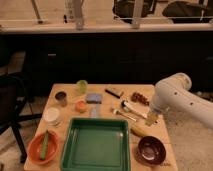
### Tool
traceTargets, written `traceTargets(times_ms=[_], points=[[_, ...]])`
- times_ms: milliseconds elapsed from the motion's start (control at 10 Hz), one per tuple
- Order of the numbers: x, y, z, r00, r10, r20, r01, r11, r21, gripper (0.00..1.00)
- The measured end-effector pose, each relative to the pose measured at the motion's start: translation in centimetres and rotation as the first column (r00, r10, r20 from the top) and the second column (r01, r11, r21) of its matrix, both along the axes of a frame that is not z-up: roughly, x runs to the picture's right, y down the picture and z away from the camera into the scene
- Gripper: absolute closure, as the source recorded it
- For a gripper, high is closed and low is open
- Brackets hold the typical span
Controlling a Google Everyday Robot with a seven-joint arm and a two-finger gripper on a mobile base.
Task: Place banana in tray
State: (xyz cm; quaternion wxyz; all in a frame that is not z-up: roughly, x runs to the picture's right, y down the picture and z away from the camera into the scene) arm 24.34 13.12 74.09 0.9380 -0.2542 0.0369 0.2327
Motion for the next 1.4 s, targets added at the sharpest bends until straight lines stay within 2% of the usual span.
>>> traceTargets(times_ms=[300,1400], points=[[-0.29,0.75,1.06,0.999,0.041,-0.017,-0.041,0.9991,0.003,0.20],[-0.25,0.85,1.03,0.999,0.044,-0.017,-0.044,0.9990,0.001,0.20]])
